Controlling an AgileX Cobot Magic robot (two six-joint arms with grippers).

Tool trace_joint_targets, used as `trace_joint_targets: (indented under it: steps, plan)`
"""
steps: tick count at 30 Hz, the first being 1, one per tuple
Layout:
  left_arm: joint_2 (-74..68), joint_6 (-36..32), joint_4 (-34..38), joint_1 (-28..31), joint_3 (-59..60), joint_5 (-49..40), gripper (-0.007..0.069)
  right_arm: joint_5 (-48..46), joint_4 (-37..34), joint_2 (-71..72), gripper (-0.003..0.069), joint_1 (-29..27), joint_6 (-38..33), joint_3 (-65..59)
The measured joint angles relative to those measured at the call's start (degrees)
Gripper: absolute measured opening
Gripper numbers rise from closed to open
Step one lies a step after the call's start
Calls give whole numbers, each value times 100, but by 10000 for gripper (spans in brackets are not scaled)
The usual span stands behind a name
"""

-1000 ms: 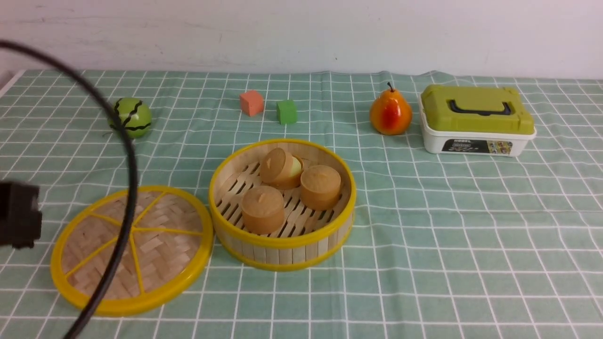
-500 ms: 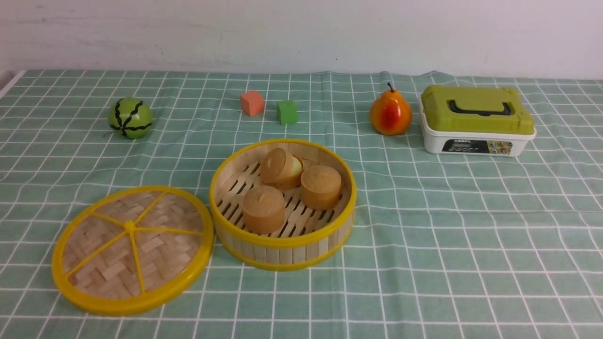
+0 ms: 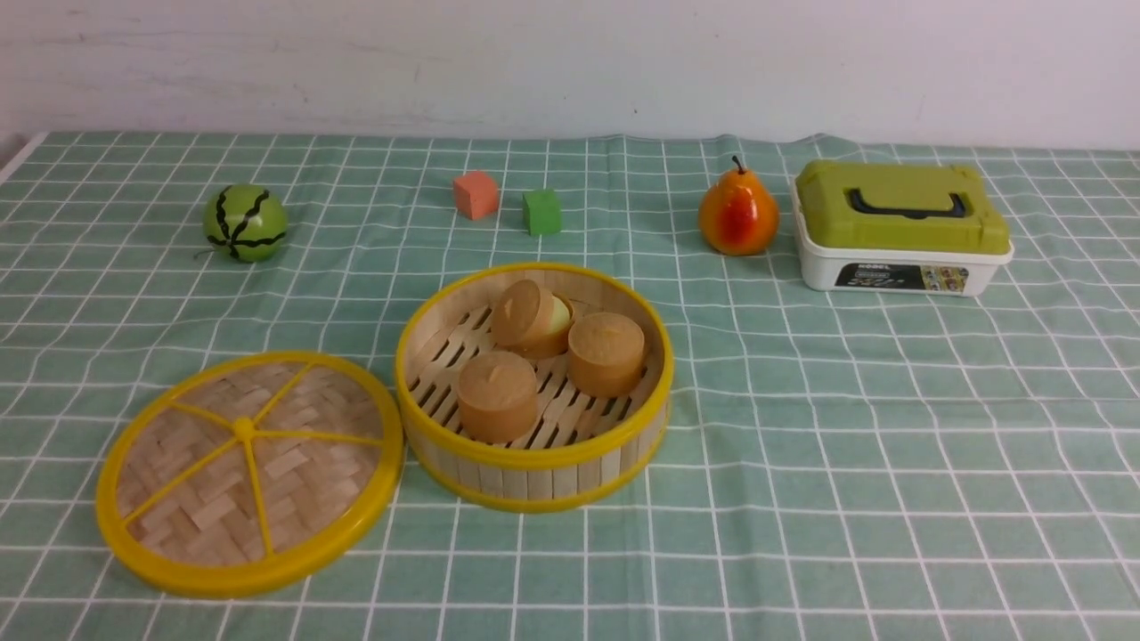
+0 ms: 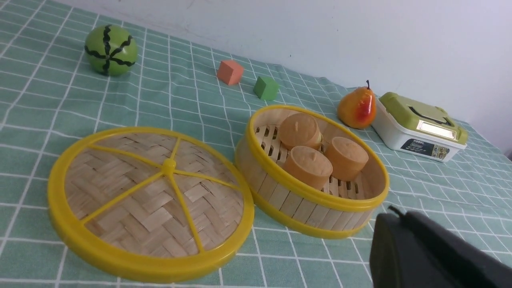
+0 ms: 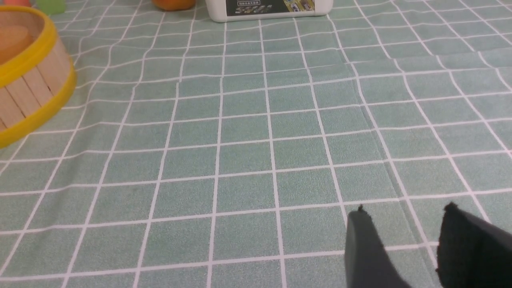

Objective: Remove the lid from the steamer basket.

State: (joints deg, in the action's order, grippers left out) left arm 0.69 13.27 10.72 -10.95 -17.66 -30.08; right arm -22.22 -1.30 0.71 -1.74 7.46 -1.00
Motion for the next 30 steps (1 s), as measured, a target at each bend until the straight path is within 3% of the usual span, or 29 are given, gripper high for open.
trace_joint_targets:
  steps: [10, 17, 30]
  plan:
    - [0, 0, -914, 0, 1161, 516, -13, 0, 0, 0, 242, 0, 0, 0]
    - [0, 0, -1008, 0, 1914, 1268, -12, 0, 0, 0, 242, 0, 0, 0]
    - [0, 0, -1116, 6, 1932, 807, -7, 0, 0, 0, 241, 0, 0, 0]
